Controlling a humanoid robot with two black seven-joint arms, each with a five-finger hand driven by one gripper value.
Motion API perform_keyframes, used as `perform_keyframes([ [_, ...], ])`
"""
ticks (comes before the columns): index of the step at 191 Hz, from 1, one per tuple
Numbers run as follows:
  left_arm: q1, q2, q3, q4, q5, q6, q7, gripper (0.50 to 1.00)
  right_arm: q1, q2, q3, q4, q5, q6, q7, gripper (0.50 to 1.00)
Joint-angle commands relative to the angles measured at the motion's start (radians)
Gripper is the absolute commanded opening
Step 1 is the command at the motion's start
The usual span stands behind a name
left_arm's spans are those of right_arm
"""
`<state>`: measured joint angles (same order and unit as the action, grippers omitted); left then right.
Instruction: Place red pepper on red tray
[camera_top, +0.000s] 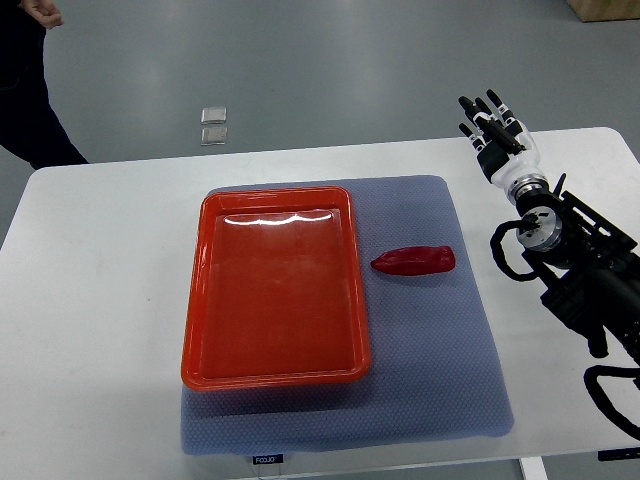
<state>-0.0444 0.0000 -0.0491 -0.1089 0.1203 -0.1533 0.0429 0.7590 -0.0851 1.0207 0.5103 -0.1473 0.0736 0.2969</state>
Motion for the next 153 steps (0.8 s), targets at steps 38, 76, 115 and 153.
perform_keyframes([
  [38,0.0,0.0,-0.018,-0.002,-0.002,0.0,-0.005,1.0,0.0,-0.001,0.001,0.001,0.0,0.0,0.001,0.915],
  [76,0.001,0.0,-0.012,0.0,-0.001,0.0,-0.005,1.0,0.0,0.001,0.002,0.001,0.0,0.0,-0.001,0.915],
  [115,0.006,0.0,-0.011,-0.005,-0.001,0.0,-0.005,1.0,0.002,0.001,0.001,0.005,0.008,0.002,-0.005,0.915],
  [153,0.008,0.0,-0.011,-0.002,-0.001,0.0,-0.005,1.0,0.031,-0.005,-0.005,0.005,0.008,0.009,-0.009,0.915],
])
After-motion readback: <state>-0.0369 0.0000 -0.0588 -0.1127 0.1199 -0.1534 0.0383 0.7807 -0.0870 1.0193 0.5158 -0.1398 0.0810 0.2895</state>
